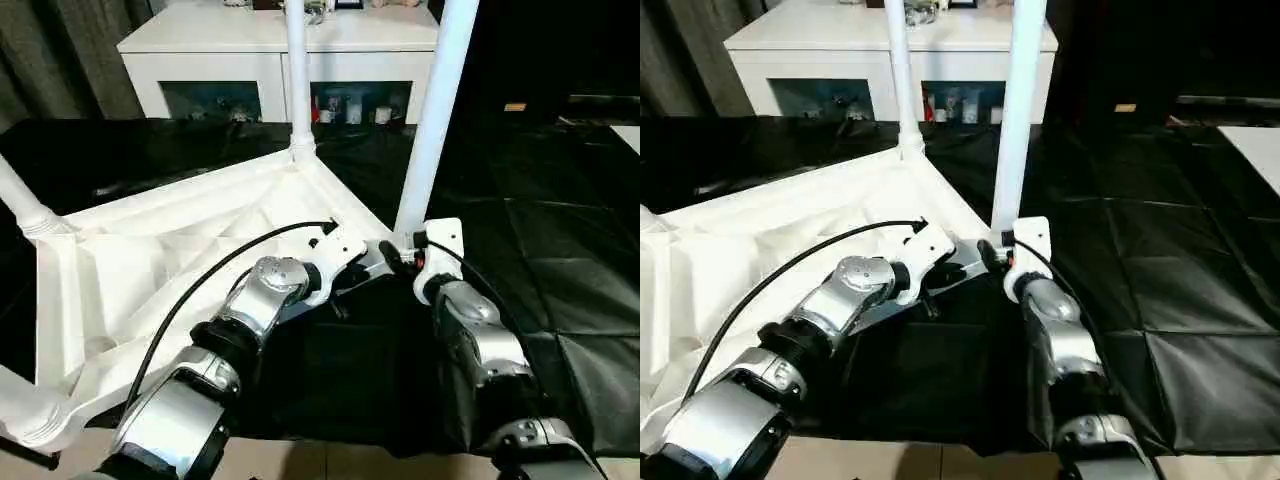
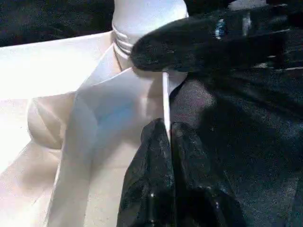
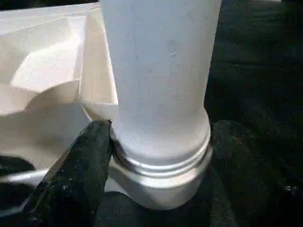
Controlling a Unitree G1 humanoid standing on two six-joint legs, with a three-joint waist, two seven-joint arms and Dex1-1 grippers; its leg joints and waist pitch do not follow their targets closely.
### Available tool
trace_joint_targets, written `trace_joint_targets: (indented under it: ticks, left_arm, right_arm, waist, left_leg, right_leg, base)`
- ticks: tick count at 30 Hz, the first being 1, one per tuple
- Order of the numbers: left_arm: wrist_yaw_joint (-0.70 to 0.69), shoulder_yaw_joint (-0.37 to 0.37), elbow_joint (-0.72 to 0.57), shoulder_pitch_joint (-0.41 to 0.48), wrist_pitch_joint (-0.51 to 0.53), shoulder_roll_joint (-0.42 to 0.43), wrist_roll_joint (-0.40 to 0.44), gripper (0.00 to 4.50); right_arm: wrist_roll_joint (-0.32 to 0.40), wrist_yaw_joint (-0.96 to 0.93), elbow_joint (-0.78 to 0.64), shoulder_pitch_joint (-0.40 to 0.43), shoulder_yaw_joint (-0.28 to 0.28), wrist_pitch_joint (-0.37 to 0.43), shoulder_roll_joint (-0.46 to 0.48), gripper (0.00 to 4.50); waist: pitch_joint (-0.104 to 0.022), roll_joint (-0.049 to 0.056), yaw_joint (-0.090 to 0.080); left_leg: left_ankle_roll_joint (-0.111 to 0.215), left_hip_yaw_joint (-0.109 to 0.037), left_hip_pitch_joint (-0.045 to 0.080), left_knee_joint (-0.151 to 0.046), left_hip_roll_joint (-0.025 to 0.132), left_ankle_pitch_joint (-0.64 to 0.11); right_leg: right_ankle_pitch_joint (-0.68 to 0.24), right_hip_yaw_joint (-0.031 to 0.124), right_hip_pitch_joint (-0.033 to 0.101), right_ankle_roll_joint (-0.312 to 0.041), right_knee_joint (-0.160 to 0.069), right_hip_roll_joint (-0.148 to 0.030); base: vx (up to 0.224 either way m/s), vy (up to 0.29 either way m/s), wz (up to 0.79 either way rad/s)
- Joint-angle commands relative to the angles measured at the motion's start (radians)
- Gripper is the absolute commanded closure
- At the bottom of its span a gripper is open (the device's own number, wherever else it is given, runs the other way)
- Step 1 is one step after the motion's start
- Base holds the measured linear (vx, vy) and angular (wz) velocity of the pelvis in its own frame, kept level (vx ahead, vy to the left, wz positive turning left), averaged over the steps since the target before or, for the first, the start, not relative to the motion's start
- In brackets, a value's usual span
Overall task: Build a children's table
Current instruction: Rotate leg to tighten
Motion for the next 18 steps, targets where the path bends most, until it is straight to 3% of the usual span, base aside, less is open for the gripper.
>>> trace_joint_targets:
  ticks: [1,2,4,6,7,8,9,10,11,13,16,18]
  left_arm:
    - [-0.035,-0.001,0.034,0.027,-0.028,0.037,0.019,4.5]
    - [-0.041,-0.002,0.034,0.027,-0.033,0.039,0.02,4.5]
    - [-0.065,-0.007,0.042,0.028,-0.058,0.043,0.023,4.5]
    - [-0.063,-0.021,0.078,0.014,-0.117,0.053,0.046,4.5]
    - [-0.063,-0.022,0.084,0.011,-0.127,0.054,0.049,4.5]
    - [-0.068,-0.024,0.093,0.006,-0.153,0.053,0.05,4.5]
    - [-0.068,-0.024,0.094,0.005,-0.156,0.053,0.05,4.5]
    - [-0.076,-0.025,0.099,0.001,-0.172,0.049,0.049,4.5]
    - [-0.093,-0.029,0.104,-0.003,-0.202,0.044,0.048,4.5]
    - [-0.109,-0.035,0.107,-0.017,-0.243,0.015,0.046,4.5]
    - [-0.118,-0.038,0.115,-0.042,-0.297,-0.031,0.042,4.5]
    - [-0.126,-0.041,0.115,-0.049,-0.31,-0.047,0.039,4.5]
  right_arm:
    - [0.041,0.085,-0.033,0.026,-0.048,-0.02,-0.072,0.79]
    - [0.05,0.099,-0.035,0.029,-0.056,-0.022,-0.082,0.79]
    - [0.099,0.187,-0.054,0.051,-0.097,-0.025,-0.138,0.79]
    - [0.172,0.401,-0.118,0.114,-0.112,-0.004,-0.233,0.79]
    - [0.18,0.439,-0.13,0.129,-0.11,-0.004,-0.25,0.79]
    - [0.188,0.489,-0.15,0.153,-0.103,0.002,-0.277,0.79]
    - [0.189,0.494,-0.152,0.155,-0.102,0.003,-0.279,0.79]
    - [0.194,0.531,-0.168,0.174,-0.091,0.003,-0.297,0.79]
    - [0.197,0.564,-0.188,0.193,-0.077,0.001,-0.311,0.79]
    - [0.219,0.606,-0.239,0.225,-0.049,0.009,-0.31,0.79]
    - [0.25,0.636,-0.301,0.255,-0.017,0.022,-0.298,0.79]
    - [0.253,0.643,-0.317,0.264,-0.005,0.023,-0.296,0.79]
  waist:
    - [-0.064,-0.006,0.002]
    - [-0.063,-0.009,0.003]
    - [-0.065,-0.007,0.009]
    - [-0.066,-0.007,0.017]
    - [-0.066,-0.012,0.024]
    - [-0.068,0.006,0.028]
    - [-0.067,0.001,0.026]
    - [-0.065,-0.005,0.02]
    - [-0.063,-0.005,0.019]
    - [-0.061,-0.002,0.013]
    - [-0.062,-0.002,0.018]
    - [-0.066,-0.001,0.036]
  left_leg:
    - [0.06,-0.028,0.01,-0.079,0.05,-0.213]
    - [0.065,-0.028,0.009,-0.08,0.052,-0.217]
    - [0.086,-0.026,0.012,-0.075,0.054,-0.194]
    - [0.11,-0.026,0.009,-0.072,0.053,-0.178]
    - [0.125,-0.027,0.005,-0.069,0.054,-0.162]
    - [0.133,-0.028,0.003,-0.066,0.053,-0.146]
    - [0.138,-0.026,0.003,-0.066,0.051,-0.153]
    - [0.136,-0.028,-0.004,-0.068,0.049,-0.162]
    - [0.134,-0.028,-0.004,-0.069,0.048,-0.177]
    - [0.121,-0.027,0.004,-0.069,0.048,-0.224]
    - [0.121,-0.028,0.01,-0.072,0.054,-0.219]
    - [0.118,-0.023,0.022,-0.069,0.06,-0.205]
  right_leg:
    - [-0.192,0.041,0.051,-0.226,-0.072,-0.067]
    - [-0.195,0.041,0.053,-0.222,-0.075,-0.066]
    - [-0.152,0.042,0.051,-0.234,-0.071,-0.064]
    - [-0.121,0.04,0.057,-0.238,-0.07,-0.064]
    - [-0.104,0.041,0.061,-0.237,-0.064,-0.065]
    - [-0.101,0.039,0.06,-0.234,-0.061,-0.065]
    - [-0.109,0.037,0.059,-0.23,-0.068,-0.062]
    - [-0.132,0.034,0.064,-0.225,-0.068,-0.063]
    - [-0.165,0.031,0.063,-0.22,-0.071,-0.062]
    - [-0.286,0.03,0.056,-0.198,-0.09,-0.064]
    - [-0.305,0.032,0.049,-0.193,-0.092,-0.06]
    - [-0.291,0.037,0.037,-0.203,-0.089,-0.061]
  base:
    - [0.0,0.0,0.0]
    - [0.0,0.0,0.0]
    - [0.0,0.0,0.0]
    - [0.0,0.0,0.0]
    - [0.0,0.0,0.0]
    - [0.0,0.0,0.0]
    - [0.0,0.0,0.0]
    - [0.0,0.0,0.0]
    - [0.0,0.0,0.0]
    - [0.0,0.0,0.0]
    - [0.0,0.0,0.0]
    - [0.0,0.0,0.0]
